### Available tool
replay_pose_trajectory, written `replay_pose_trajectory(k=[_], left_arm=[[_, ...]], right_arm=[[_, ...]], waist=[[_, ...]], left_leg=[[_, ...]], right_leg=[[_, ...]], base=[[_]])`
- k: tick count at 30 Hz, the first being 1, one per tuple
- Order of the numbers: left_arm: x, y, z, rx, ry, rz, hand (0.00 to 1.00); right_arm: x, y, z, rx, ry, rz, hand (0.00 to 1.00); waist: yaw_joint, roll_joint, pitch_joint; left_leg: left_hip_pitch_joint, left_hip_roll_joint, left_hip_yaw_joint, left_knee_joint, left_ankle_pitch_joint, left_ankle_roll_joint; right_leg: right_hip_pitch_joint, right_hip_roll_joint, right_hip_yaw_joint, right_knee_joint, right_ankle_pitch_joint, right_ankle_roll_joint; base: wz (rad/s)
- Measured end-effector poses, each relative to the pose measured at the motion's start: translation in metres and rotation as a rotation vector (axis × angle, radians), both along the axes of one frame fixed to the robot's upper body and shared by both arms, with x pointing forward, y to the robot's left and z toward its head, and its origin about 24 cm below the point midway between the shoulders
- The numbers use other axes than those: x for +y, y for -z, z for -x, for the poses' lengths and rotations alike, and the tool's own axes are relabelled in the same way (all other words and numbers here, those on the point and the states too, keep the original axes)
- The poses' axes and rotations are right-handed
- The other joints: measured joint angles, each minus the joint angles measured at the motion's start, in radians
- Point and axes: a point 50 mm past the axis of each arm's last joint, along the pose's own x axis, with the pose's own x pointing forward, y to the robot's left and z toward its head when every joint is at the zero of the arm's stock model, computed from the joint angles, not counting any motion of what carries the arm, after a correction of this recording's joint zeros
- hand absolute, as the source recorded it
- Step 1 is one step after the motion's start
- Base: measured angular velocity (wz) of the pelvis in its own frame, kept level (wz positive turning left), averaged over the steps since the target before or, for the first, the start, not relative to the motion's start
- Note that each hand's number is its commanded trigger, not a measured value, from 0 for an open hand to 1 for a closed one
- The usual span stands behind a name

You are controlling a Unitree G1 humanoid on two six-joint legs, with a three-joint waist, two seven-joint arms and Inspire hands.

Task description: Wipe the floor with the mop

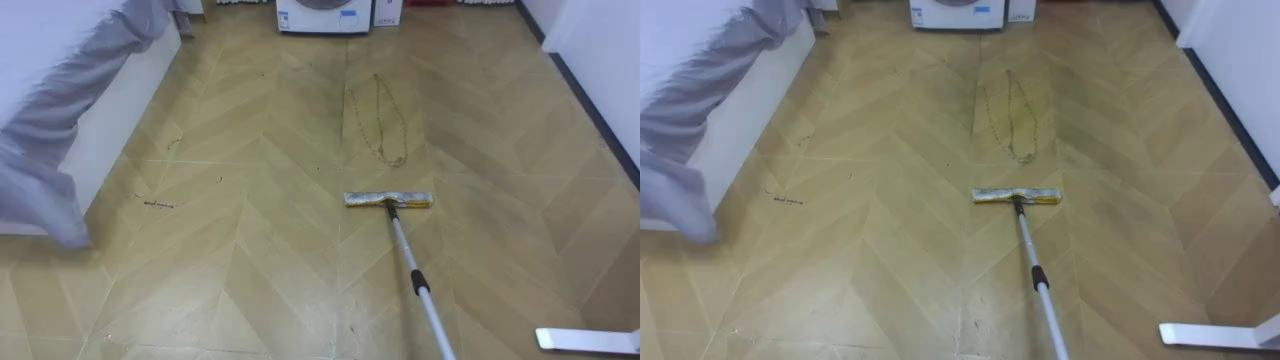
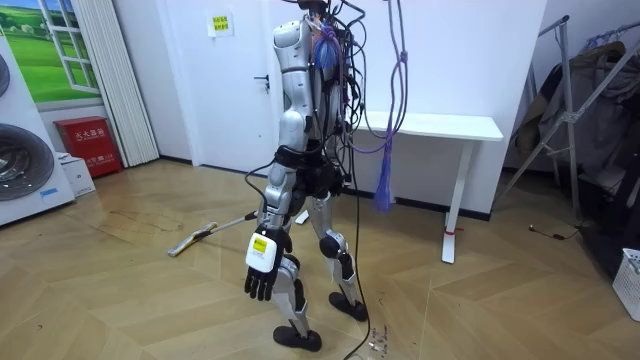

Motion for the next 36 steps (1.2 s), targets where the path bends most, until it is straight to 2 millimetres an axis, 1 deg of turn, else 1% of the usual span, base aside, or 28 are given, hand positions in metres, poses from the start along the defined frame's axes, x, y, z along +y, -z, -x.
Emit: replay_pose_trajectory(k=[21, 25, 28, 30, 32, 36], left_arm=[[0.000, 0.000, 0.000, 0.005, 0.000, 0.000, 0.00], [0.000, 0.000, -0.006, -0.005, 0.004, 0.000, 0.00], [0.000, 0.001, -0.007, -0.002, 0.004, 0.001, 0.00], [-0.001, 0.001, -0.010, -0.009, 0.007, 0.002, 0.00], [0.000, 0.001, -0.016, -0.021, 0.010, -0.001, 0.00], [-0.001, 0.001, -0.022, -0.035, 0.020, -0.001, 0.00]], right_arm=[[0.001, 0.000, 0.001, 0.002, 0.004, 0.000, 1.00], [0.001, 0.000, 0.001, 0.004, 0.021, 0.000, 1.00], [0.000, 0.000, 0.001, 0.017, 0.037, 0.002, 1.00], [-0.001, 0.000, 0.000, 0.018, 0.040, 0.006, 1.00], [-0.002, 0.000, -0.002, 0.014, 0.040, 0.010, 1.00], [-0.003, 0.000, -0.005, 0.010, 0.049, 0.014, 1.00]], waist=[[0.001, -0.007, -0.0015], [0.008, -0.004, -0.0065], [0.008, 0.002, -0.0065], [0.008, 0.007, -0.0082], [0.005, 0.013, -0.0071], [0.003, 0.014, -0.0068]], left_leg=[[-0.005, 0.000, 0.000, 0.000, 0.000, 0.000], [-0.037, 0.002, 0.000, 0.012, 0.000, 0.001], [-0.048, 0.002, 0.000, 0.020, -0.005, 0.005], [-0.065, 0.005, -0.003, 0.023, -0.005, 0.007], [-0.095, 0.007, -0.013, 0.034, -0.003, 0.009], [-0.137, 0.008, -0.016, 0.044, -0.001, 0.013]], right_leg=[[-0.006, 0.000, 0.006, 0.000, 0.000, 0.000], [-0.034, 0.002, 0.004, 0.005, 0.000, 0.000], [-0.044, 0.001, 0.003, 0.011, 0.000, 0.000], [-0.073, -0.001, 0.004, 0.039, 0.000, 0.000], [-0.109, -0.001, 0.006, 0.060, 0.000, 0.000], [-0.153, -0.002, 0.007, 0.079, -0.002, 0.002]], base=[[0.00], [0.00], [0.00], [0.00], [0.05], [0.02]])
